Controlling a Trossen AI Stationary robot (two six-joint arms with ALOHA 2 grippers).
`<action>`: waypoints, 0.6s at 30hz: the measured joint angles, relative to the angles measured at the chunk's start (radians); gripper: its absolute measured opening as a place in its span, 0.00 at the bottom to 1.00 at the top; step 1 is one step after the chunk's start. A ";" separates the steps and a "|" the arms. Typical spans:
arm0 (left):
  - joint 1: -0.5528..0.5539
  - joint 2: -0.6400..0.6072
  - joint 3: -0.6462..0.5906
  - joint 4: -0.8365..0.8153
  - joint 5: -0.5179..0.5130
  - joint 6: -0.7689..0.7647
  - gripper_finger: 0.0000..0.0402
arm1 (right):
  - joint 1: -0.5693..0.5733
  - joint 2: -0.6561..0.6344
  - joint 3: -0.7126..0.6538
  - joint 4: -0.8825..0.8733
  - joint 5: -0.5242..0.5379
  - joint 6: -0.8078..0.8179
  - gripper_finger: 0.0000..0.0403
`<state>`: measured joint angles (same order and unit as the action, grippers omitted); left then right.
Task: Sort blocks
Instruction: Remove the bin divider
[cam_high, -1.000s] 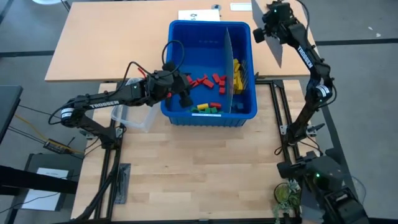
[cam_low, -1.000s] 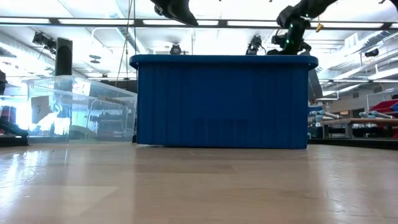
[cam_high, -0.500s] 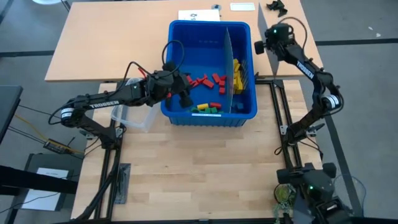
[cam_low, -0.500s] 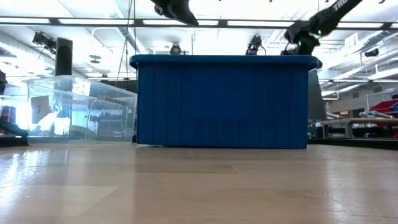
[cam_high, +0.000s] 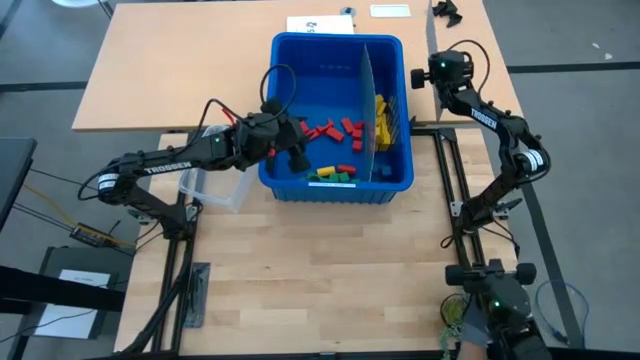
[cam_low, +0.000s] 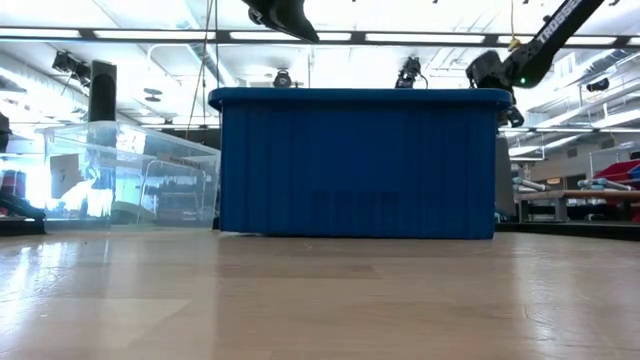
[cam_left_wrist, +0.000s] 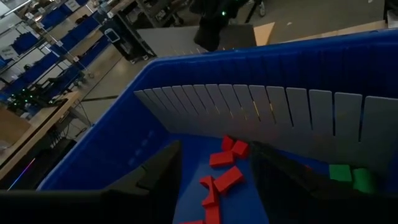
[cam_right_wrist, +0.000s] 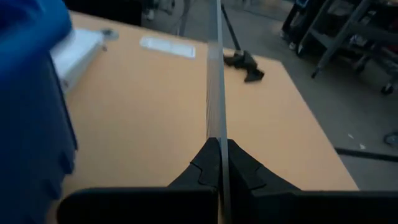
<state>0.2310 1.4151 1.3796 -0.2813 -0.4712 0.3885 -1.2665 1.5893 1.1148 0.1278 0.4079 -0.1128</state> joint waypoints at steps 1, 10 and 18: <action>0.000 0.000 0.000 0.000 0.000 0.000 0.49 | -0.002 0.016 0.000 0.003 -0.003 -0.001 0.01; 0.003 0.000 0.000 0.000 -0.001 0.000 0.49 | -0.008 0.111 0.004 0.062 -0.014 -0.022 0.01; 0.005 0.000 0.000 0.000 -0.001 0.000 0.49 | -0.014 0.110 0.010 0.052 -0.060 -0.021 0.06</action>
<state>0.2359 1.4151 1.3796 -0.2817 -0.4721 0.3885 -1.2807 1.6996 1.1245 0.1797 0.3476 -0.1341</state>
